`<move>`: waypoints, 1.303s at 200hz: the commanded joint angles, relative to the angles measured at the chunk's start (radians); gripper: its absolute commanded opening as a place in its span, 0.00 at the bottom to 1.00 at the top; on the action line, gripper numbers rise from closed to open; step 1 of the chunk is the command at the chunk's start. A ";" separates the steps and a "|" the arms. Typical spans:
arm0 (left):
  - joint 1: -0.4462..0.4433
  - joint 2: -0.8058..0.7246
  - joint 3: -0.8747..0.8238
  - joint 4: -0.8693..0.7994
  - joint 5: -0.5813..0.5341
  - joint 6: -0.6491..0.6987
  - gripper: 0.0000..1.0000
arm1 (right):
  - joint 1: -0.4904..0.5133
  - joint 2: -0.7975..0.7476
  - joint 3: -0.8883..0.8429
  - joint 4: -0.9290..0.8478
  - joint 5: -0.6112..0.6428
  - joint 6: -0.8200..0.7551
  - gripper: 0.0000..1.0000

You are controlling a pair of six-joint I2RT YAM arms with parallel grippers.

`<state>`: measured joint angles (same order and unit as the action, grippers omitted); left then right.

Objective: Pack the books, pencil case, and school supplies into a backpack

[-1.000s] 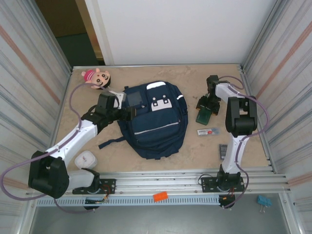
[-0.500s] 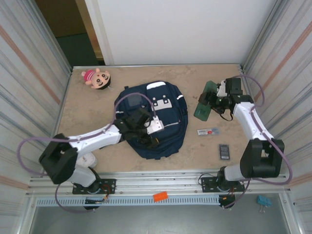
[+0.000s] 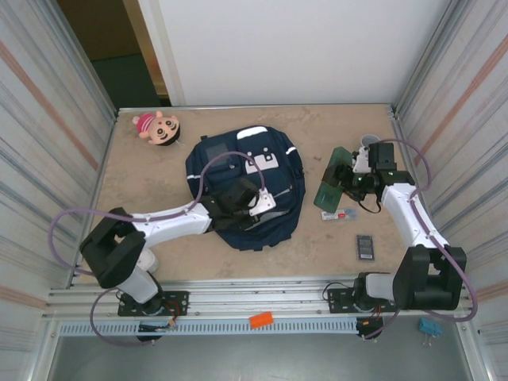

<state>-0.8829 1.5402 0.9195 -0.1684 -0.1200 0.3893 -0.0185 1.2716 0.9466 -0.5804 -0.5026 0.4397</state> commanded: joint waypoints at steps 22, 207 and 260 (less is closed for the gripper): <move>0.004 -0.225 0.066 -0.034 0.081 -0.146 0.00 | -0.034 -0.046 0.014 -0.082 -0.009 -0.012 0.60; 0.036 -0.307 0.216 0.014 0.094 -0.515 0.00 | 0.570 0.082 -0.210 0.654 -0.009 0.837 0.64; 0.059 -0.331 0.213 0.029 0.115 -0.520 0.00 | 0.613 0.306 -0.098 0.827 0.072 0.969 0.64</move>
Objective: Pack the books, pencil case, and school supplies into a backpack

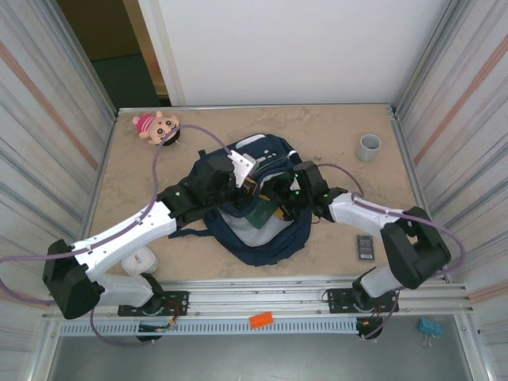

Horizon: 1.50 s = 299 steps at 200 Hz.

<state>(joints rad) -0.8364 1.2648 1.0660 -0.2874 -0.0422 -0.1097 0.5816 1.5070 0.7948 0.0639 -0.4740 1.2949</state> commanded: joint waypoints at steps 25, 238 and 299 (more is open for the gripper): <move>0.023 -0.068 0.065 0.145 0.044 -0.019 0.00 | 0.028 0.147 0.107 0.223 0.067 0.134 0.70; 0.131 -0.076 -0.093 0.145 0.088 -0.039 0.00 | -0.499 -0.223 0.105 -1.026 0.263 -0.520 0.80; 0.129 -0.060 -0.098 0.147 0.099 -0.049 0.00 | -0.580 0.015 0.190 -0.989 0.298 -0.584 0.88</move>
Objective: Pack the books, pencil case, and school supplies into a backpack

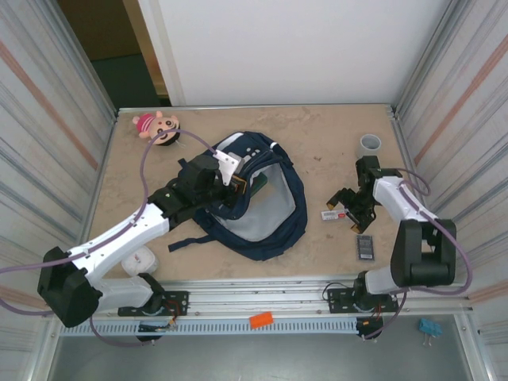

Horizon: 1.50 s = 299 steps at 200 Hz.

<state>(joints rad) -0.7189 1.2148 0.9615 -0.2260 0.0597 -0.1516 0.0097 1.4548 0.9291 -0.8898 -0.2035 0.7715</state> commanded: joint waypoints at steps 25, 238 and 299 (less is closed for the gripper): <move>0.012 -0.014 0.008 0.080 -0.019 0.005 0.00 | -0.004 0.154 0.099 -0.029 0.034 -0.079 0.88; 0.033 -0.011 0.011 0.083 -0.003 0.030 0.00 | 0.019 0.127 0.104 -0.107 0.097 -0.074 0.89; 0.041 -0.012 0.009 0.087 0.008 0.032 0.00 | 0.025 0.219 0.117 -0.021 0.047 -0.064 0.91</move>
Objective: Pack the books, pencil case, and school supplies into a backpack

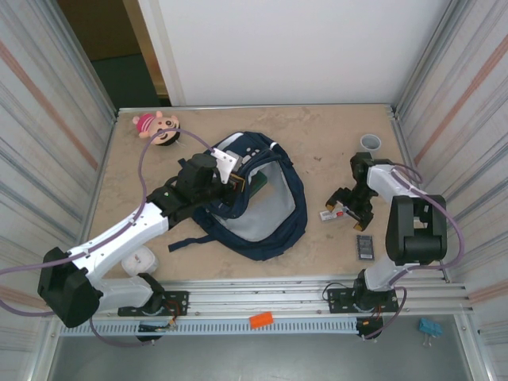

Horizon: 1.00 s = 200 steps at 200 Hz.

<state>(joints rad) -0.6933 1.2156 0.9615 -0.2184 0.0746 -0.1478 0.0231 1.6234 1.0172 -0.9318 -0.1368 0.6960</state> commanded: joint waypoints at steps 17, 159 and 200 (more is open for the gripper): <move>0.016 -0.017 0.005 0.076 -0.006 0.028 0.00 | 0.026 0.084 0.054 0.034 -0.017 0.011 0.90; 0.023 -0.038 -0.007 0.080 -0.001 0.020 0.00 | 0.113 0.119 0.172 0.017 0.107 -0.120 0.86; 0.022 -0.025 -0.008 0.083 0.013 0.010 0.00 | 0.137 0.141 0.159 0.003 0.096 -0.238 0.81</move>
<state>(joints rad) -0.6861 1.2076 0.9531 -0.2123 0.0864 -0.1440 0.1417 1.7683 1.1763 -0.8803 -0.0666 0.5579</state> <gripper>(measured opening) 0.089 0.824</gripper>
